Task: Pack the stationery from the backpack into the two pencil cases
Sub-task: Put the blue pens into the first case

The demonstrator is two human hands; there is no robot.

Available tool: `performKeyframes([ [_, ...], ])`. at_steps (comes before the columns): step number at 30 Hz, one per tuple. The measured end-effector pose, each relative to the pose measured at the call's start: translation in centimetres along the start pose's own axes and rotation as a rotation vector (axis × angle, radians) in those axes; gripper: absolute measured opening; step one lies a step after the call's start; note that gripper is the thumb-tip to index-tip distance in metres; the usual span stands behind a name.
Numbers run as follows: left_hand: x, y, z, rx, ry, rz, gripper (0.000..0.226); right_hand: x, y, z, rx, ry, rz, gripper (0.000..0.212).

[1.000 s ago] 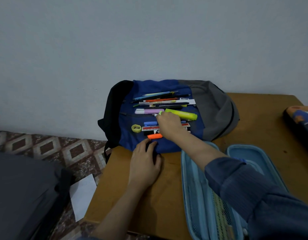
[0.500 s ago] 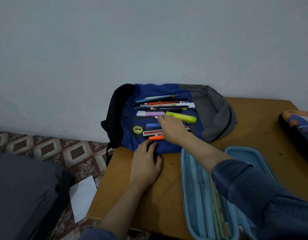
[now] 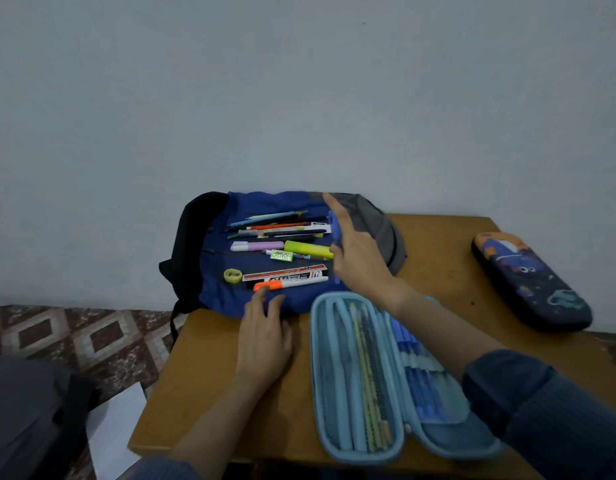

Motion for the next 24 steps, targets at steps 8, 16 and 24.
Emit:
performKeyframes([
  [8,1.6,0.8,11.1,0.226,0.178,-0.257,0.044,3.3,-5.0,6.7,-0.234,0.254,0.102,0.05],
  [16,3.5,5.2,11.7,0.105,0.265,-0.42,0.055,6.7,-7.1,11.1,-0.157,0.457,0.044,0.052],
  [24,3.6,4.9,11.6,0.161,0.252,-0.36,0.074,8.2,-7.0,13.1,-0.341,0.575,0.002,0.045],
])
Point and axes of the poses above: each hand's wrist, its own x-axis away from the middle knuckle, its own y-axis out of the palm, z = x × y, the point moved 5 cm from there along -x, towards the middle knuckle, and after that the axes turned 5 degrees about -x, right-handed, at the moved point
